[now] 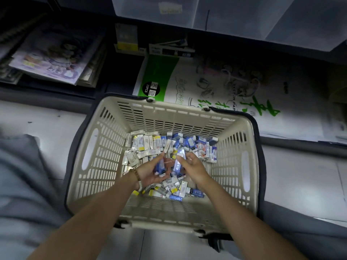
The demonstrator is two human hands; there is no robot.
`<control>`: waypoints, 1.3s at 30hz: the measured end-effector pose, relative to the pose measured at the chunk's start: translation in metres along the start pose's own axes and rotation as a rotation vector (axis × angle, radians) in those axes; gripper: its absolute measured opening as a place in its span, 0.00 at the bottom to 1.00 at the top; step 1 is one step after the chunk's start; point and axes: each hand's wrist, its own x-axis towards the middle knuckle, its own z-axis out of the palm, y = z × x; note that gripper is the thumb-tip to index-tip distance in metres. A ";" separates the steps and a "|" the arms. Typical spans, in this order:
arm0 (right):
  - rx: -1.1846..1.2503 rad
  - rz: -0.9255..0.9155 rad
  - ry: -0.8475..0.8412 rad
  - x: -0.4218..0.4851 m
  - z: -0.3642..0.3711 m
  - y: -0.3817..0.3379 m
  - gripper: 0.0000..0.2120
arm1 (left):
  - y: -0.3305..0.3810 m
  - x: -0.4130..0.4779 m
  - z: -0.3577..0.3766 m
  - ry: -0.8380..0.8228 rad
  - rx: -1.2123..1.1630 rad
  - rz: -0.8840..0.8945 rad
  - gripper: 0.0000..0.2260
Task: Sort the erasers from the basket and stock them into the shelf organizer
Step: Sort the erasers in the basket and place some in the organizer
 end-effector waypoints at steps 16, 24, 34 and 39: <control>0.068 0.032 -0.067 -0.002 0.001 -0.003 0.17 | 0.022 -0.010 -0.019 -0.085 0.144 0.044 0.23; 0.193 0.023 0.073 0.009 -0.007 0.002 0.12 | 0.023 0.005 -0.022 0.029 0.231 0.019 0.17; 0.089 0.061 0.189 0.022 0.015 0.004 0.10 | 0.017 0.010 -0.028 -0.058 0.282 0.037 0.26; -0.186 0.042 0.124 0.038 0.004 0.020 0.26 | 0.017 0.010 -0.045 -0.023 0.161 0.018 0.24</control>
